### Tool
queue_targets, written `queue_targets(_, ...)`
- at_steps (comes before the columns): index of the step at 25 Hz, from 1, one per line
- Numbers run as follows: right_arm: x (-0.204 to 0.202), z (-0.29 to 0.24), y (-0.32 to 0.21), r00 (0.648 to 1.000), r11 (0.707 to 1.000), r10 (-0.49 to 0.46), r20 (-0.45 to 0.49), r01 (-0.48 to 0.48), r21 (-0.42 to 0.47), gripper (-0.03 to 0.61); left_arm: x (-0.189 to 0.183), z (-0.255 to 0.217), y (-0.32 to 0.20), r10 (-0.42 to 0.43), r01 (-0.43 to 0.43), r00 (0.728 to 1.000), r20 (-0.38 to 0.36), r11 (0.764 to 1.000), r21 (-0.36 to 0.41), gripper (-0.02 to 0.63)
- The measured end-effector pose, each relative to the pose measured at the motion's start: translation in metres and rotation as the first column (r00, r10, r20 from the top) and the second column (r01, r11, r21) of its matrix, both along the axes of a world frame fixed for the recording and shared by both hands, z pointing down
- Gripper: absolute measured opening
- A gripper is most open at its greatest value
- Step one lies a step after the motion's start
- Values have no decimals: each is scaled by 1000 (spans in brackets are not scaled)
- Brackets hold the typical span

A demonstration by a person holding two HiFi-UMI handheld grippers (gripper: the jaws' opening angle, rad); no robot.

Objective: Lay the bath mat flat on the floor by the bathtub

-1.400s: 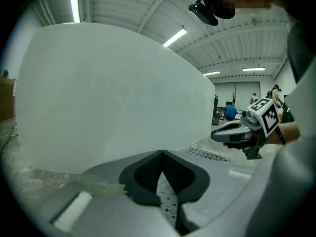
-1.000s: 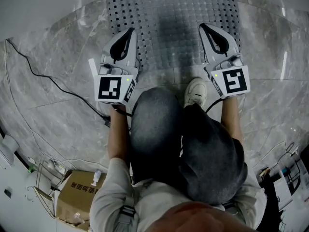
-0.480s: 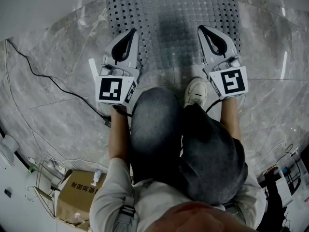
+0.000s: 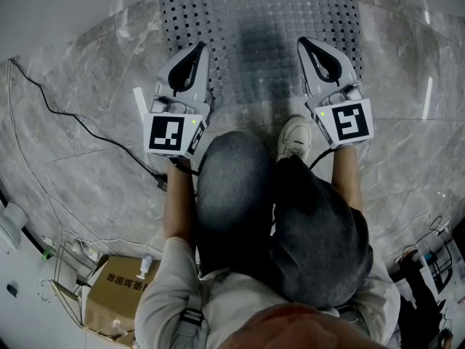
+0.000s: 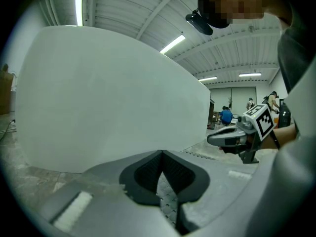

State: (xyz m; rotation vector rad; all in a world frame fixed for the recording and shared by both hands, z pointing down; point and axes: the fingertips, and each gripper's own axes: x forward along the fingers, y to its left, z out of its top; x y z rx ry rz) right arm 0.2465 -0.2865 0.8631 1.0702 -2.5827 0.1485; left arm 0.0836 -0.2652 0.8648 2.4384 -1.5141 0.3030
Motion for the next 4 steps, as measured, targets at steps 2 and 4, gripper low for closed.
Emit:
queue_targets(2, 0, 0, 0, 1000, 1000, 1, 0, -1, -2, 0, 0, 0, 0, 0, 0, 1000, -1, 1000, -1, 5)
queue_targets(4, 0, 0, -1, 1000, 1000, 2, 2, -2, -2, 0, 0, 0, 0, 0, 0, 1000, -1, 1000, -2, 5)
